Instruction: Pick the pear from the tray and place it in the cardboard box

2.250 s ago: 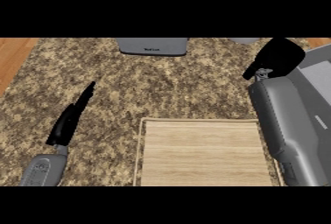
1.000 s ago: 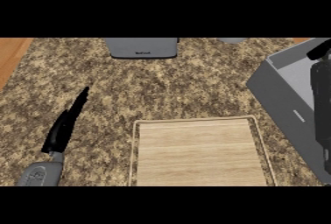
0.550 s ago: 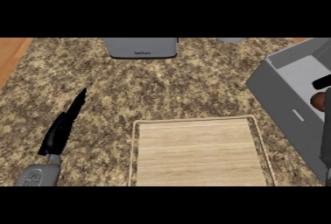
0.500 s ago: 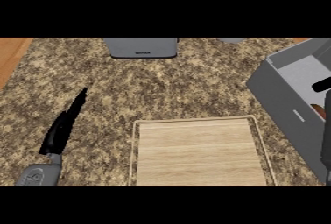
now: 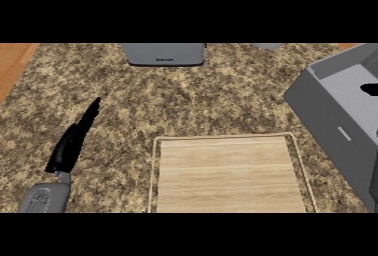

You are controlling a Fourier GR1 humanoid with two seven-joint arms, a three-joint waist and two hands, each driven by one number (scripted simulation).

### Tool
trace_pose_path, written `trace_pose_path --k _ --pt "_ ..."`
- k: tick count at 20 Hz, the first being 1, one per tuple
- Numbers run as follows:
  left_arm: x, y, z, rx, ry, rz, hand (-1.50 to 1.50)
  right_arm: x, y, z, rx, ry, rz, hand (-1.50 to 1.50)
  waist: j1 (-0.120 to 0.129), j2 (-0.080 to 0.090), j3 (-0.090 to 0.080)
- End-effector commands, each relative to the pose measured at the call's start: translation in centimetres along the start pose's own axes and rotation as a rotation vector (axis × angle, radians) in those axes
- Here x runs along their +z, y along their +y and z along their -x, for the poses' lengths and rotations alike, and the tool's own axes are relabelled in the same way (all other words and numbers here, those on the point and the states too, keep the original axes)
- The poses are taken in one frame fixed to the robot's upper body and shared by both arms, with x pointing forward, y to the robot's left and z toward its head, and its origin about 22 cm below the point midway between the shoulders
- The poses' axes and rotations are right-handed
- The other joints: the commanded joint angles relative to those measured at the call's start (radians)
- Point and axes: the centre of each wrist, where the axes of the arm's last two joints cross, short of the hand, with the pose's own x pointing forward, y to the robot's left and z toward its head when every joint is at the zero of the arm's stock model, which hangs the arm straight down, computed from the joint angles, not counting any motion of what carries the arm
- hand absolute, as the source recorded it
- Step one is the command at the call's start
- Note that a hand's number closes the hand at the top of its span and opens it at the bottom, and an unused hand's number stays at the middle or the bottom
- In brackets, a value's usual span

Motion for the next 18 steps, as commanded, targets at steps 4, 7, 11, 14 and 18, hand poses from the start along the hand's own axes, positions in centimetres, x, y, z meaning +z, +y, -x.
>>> trace_pose_path --k 4,7,11,14,18 --pt "-0.2 -0.8 0.6 0.011 0.016 -0.002 0.0 -0.5 -0.7 2.9 -0.353 0.048 0.104 -1.5 -0.017 -0.003 -0.001" --pt "0.2 -0.4 1.1 0.007 0.009 -0.017 0.0 -1.7 -1.1 5.0 -0.436 0.059 0.196 -1.5 -0.009 -0.001 -0.001" --pt "0.2 -1.0 0.1 0.003 0.004 0.005 0.0 -2.0 -2.1 9.8 -0.502 0.03 0.305 -1.5 -0.014 -0.003 0.0" --pt "0.2 -0.8 -0.9 0.006 0.016 0.003 0.0 -2.5 -2.7 11.5 -0.536 0.016 0.364 -1.5 -0.006 -0.003 0.0" --pt "0.8 0.7 0.5 -0.011 0.005 0.001 0.0 -1.0 -3.6 17.1 -0.534 0.003 0.425 -1.5 -0.01 -0.003 0.0"
